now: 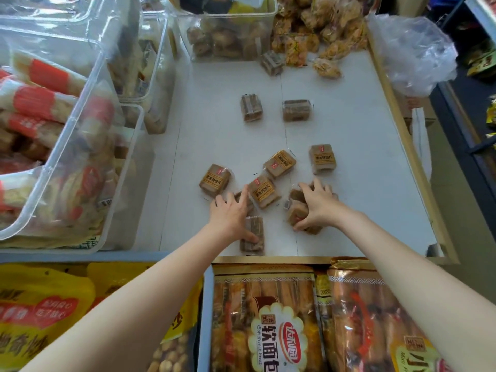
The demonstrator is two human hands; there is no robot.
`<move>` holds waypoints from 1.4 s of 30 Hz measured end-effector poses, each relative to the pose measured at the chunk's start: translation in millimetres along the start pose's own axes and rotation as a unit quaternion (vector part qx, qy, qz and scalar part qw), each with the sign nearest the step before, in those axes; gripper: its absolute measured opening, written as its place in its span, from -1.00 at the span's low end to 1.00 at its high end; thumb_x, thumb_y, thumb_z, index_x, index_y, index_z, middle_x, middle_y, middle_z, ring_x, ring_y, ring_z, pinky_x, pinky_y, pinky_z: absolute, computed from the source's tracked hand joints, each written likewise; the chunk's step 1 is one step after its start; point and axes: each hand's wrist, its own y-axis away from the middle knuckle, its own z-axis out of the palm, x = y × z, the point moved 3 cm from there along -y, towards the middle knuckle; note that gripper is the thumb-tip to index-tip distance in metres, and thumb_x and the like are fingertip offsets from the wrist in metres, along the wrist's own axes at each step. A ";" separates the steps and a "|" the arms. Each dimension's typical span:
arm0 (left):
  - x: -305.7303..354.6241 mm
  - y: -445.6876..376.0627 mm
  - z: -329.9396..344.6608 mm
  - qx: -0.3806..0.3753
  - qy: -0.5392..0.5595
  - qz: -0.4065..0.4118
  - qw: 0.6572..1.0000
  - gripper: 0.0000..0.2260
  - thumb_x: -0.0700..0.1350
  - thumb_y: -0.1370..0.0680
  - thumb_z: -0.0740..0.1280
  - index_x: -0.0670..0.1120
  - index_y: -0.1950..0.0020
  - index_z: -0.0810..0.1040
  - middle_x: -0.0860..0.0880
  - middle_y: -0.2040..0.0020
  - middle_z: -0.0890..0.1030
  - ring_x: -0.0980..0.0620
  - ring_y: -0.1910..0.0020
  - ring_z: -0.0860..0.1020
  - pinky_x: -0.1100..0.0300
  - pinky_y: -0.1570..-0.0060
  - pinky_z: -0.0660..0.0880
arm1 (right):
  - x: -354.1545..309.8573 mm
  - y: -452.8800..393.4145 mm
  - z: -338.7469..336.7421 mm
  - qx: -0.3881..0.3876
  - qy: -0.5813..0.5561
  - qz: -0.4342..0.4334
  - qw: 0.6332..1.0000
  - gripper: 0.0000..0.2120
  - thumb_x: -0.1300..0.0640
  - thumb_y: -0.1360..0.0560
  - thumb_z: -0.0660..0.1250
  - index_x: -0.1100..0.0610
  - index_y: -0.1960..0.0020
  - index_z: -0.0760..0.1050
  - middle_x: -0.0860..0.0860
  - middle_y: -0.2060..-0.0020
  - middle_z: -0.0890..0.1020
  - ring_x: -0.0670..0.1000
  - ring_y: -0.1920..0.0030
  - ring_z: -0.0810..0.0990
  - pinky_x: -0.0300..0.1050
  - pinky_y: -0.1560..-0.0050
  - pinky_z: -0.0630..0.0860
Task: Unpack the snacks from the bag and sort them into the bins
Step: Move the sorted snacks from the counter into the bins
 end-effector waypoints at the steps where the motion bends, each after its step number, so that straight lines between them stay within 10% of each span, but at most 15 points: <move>1: -2.2 1.9 1.8 -0.004 0.022 -0.012 1.000 0.09 0.28 -0.35 0.42 -0.08 -0.53 -0.26 -0.24 -0.45 0.16 -0.26 -0.38 0.20 -0.06 -0.35 0.20 | -0.2 4.6 1.5 0.007 -0.013 -0.009 1.000 -0.06 -0.12 -0.24 0.56 0.15 -0.43 0.15 0.15 -0.30 0.18 0.21 -0.30 0.25 0.10 -0.31 0.30; 9: 13.7 13.9 25.4 -0.043 0.086 -0.067 0.993 0.12 0.39 -0.32 0.35 -0.01 -0.51 -0.35 -0.28 -0.51 -0.23 -0.39 -0.46 -0.04 -0.34 -0.34 0.05 | 0.3 18.6 -20.8 0.104 -0.108 -0.014 0.989 -0.23 -0.07 -0.21 0.58 0.23 -0.23 0.30 0.08 -0.17 0.24 0.07 -0.16 0.38 -0.06 -0.24 0.36; 17: -21.3 15.7 19.4 0.031 0.071 -0.094 0.992 0.02 0.21 -0.35 0.42 0.00 -0.53 -0.22 -0.24 -0.50 -0.04 -0.32 -0.39 0.15 -0.13 -0.38 0.09 | -60.4 -23.1 -10.9 0.014 -0.285 0.000 0.958 -0.15 -0.28 -0.10 0.54 0.12 -0.22 0.34 0.15 -0.29 0.35 0.09 -0.29 0.39 0.04 -0.33 0.37; 26: -59.9 4.4 6.6 0.062 0.034 -0.023 0.997 0.17 0.27 -0.28 0.48 -0.13 -0.53 -0.26 -0.19 -0.45 0.15 -0.18 -0.41 0.16 0.01 -0.42 0.03 | -82.2 -36.4 -1.9 -0.027 -0.079 -0.045 0.995 -0.15 -0.29 -0.20 0.50 0.05 -0.33 0.25 0.17 -0.29 0.38 0.26 -0.30 0.34 0.17 -0.34 0.29; 42: -49.6 11.8 15.9 0.067 0.024 -0.021 0.997 0.09 0.22 -0.33 0.46 -0.10 -0.53 -0.25 -0.17 -0.43 0.14 -0.25 -0.29 0.32 -0.07 -0.26 0.25 | -74.0 -15.2 16.7 -0.007 -0.144 -0.034 0.989 -0.15 -0.38 -0.16 0.46 -0.09 -0.34 0.30 0.11 -0.31 0.34 0.23 -0.32 0.31 0.16 -0.35 0.26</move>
